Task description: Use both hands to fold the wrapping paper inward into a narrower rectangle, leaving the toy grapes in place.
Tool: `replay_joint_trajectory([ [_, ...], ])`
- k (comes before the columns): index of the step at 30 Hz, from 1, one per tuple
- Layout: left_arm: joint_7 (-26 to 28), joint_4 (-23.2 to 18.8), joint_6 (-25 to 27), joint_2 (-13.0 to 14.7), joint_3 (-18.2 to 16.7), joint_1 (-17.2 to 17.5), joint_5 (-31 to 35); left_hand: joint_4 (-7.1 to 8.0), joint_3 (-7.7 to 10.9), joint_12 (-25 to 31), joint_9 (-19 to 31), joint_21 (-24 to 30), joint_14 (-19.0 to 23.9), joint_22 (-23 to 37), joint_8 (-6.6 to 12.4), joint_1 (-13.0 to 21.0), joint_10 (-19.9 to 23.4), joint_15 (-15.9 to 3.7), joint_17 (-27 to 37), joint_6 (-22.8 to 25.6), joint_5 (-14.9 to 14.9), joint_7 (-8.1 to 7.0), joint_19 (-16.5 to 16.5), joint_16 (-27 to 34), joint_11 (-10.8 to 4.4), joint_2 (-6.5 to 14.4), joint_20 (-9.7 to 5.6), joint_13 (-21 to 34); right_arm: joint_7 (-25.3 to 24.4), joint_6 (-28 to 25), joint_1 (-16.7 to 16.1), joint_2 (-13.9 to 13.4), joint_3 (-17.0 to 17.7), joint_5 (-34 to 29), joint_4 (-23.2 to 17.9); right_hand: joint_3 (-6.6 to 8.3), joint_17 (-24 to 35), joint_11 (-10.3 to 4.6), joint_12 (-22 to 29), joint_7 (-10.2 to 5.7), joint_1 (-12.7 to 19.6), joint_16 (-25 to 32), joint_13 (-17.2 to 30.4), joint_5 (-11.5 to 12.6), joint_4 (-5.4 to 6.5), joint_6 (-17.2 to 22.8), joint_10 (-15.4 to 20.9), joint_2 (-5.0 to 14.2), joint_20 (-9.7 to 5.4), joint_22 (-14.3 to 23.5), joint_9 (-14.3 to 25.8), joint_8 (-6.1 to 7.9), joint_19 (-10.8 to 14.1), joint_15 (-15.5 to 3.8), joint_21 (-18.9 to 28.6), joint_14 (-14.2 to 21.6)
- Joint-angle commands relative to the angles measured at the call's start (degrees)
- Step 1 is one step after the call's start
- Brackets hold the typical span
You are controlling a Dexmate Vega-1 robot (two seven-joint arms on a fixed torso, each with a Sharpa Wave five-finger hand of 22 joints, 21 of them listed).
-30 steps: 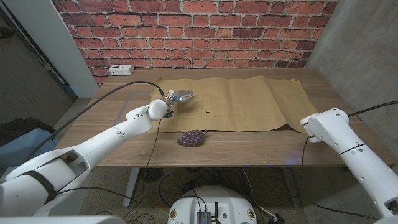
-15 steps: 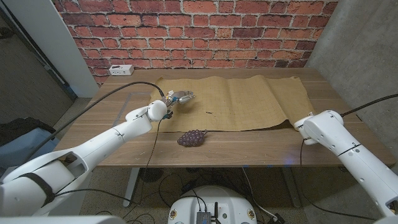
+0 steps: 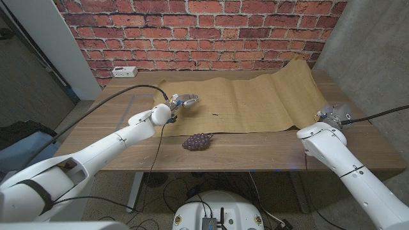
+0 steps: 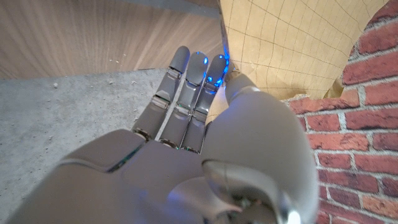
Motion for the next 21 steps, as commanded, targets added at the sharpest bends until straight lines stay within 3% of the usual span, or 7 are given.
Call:
replay_joint_trajectory([
  [1, -0.59, -0.85, 1.31, 0.33, 0.08, 0.22, 0.48, 1.46, 1.69, 0.28, 0.31, -0.07, 1.24, 0.38, 0.33, 0.0, 1.7, 0.13, 0.11, 1.48, 0.32, 2.25, 0.78, 0.39, 0.12, 2.3, 0.68, 0.31, 4.82, 4.39, -3.4, 0.72, 1.64, -2.34, -6.11, 0.61, 1.35, 0.33, 1.25, 1.69, 1.35, 1.08, 0.99, 0.58, -0.18, 1.23, 1.1, -0.19, 0.58, 0.2, 1.41, 0.76, 0.48, -5.09, 1.02, 1.34],
  [5, -0.45, -1.0, 1.81, 0.38, 0.33, 0.13, 1.11, 3.05, 4.24, 0.62, 0.32, -0.01, 2.89, 0.45, 0.73, 0.65, 3.5, 0.34, 0.11, 3.53, 0.77, 3.87, 1.25, 0.65, 0.64, 4.12, 1.22, 0.31, 5.3, 3.17, -3.21, 1.01, 1.19, -2.83, -8.26, 1.23, 2.54, 0.83, 1.85, 2.51, 2.12, 1.01, 0.87, 0.61, -0.84, 2.16, 2.52, -1.3, 1.43, 0.2, 2.17, 1.42, 1.27, -4.74, 2.14, 2.49],
  [11, -1.71, -0.49, 2.36, 0.37, 2.21, -1.37, 3.78, 4.3, 8.61, 0.83, 0.34, 0.06, 4.65, 0.48, 0.95, 2.58, 5.43, 0.32, 0.07, 5.61, 1.14, 4.01, 1.73, 0.72, 0.43, 4.6, 1.29, 0.3, 4.99, -3.18, -0.76, 2.02, -1.28, -4.55, -11.59, 2.42, 5.05, 1.74, 3.0, 3.61, 2.52, 1.22, 1.4, -0.26, -1.32, 4.26, 4.81, -3.19, 2.06, 0.09, 3.3, 2.51, 2.6, -3.79, 4.25, 4.48],
  [21, -6.25, 0.78, 1.11, 1.55, 6.68, -4.57, 11.06, 4.53, 10.03, 0.72, 0.35, 0.13, 4.92, 0.49, 0.72, 3.29, 5.7, 0.09, 0.05, 5.62, 1.13, 3.64, 2.01, 0.6, 0.31, 4.51, 1.1, 0.32, 3.68, -12.48, 3.94, 4.85, -6.53, -9.28, -15.28, 3.2, 6.85, 1.94, 3.72, 3.78, 2.13, 1.45, 2.36, -0.24, -1.17, 5.04, 5.35, -3.94, 2.38, 0.01, 3.94, 2.87, 2.86, -3.01, 5.42, 5.38],
])
